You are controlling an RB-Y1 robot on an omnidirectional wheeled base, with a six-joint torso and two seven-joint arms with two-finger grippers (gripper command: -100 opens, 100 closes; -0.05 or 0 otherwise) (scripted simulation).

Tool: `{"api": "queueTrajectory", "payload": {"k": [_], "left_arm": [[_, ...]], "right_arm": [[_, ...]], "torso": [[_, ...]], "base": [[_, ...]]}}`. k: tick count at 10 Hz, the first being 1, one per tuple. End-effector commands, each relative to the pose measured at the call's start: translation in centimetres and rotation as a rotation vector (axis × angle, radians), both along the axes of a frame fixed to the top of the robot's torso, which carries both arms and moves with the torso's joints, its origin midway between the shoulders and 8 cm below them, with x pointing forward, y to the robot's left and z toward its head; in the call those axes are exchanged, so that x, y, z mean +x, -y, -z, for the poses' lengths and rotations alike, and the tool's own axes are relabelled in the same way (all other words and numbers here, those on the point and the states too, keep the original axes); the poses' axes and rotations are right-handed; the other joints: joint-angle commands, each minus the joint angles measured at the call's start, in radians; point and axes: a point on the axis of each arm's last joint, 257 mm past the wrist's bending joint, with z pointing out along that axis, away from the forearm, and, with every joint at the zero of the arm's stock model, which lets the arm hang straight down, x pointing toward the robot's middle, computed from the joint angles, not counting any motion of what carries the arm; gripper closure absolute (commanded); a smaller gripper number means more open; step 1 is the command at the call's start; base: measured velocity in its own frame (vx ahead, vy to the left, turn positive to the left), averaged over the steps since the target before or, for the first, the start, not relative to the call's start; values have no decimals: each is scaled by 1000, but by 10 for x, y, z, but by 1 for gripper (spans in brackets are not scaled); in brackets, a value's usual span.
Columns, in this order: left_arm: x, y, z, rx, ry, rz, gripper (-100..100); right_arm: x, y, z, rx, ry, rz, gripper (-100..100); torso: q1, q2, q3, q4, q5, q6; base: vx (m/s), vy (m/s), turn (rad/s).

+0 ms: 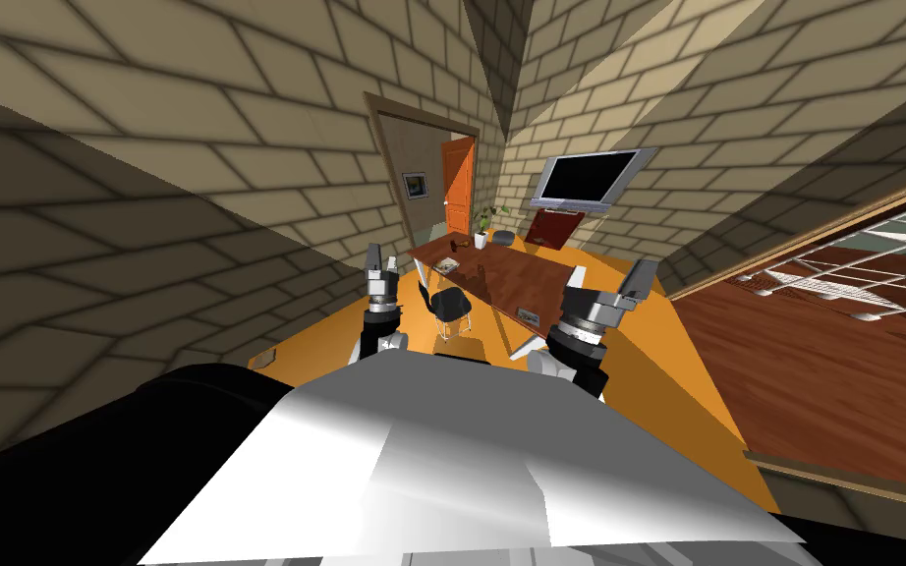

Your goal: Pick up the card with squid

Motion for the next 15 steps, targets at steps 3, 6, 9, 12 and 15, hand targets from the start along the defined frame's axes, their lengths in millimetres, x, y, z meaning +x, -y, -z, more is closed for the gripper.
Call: {"api": "queueTrajectory", "payload": {"k": [3, 6, 9, 12, 15], "left_arm": [[0, 0, 0, 0, 0, 0, 0], [0, 0, 0, 0, 0, 0, 0], [0, 0, 0, 0, 0, 0, 0], [0, 0, 0, 0, 0, 0, 0], [0, 0, 0, 0, 0, 0, 0]], "right_arm": [[16, -11, 21, -128, -84, 8, -100], [35, -18, 50, -259, -182, 41, -100], [55, -20, 92, -414, -303, 97, -100], [68, -17, 126, -530, -393, 141, -100], [85, -8, 184, -717, -538, 208, -100]], "torso": [[0, 0, 0, 0, 0, 0], [0, 0, 0, 0, 0, 0], [0, 0, 0, 0, 0, 0], [0, 0, 0, 0, 0, 0], [0, 0, 0, 0, 0, 0]], "base": [[-4, 0, 65], [-7, -1, 90], [-10, 1, 122], [-10, -1, 106], [-10, 2, 143]]}}
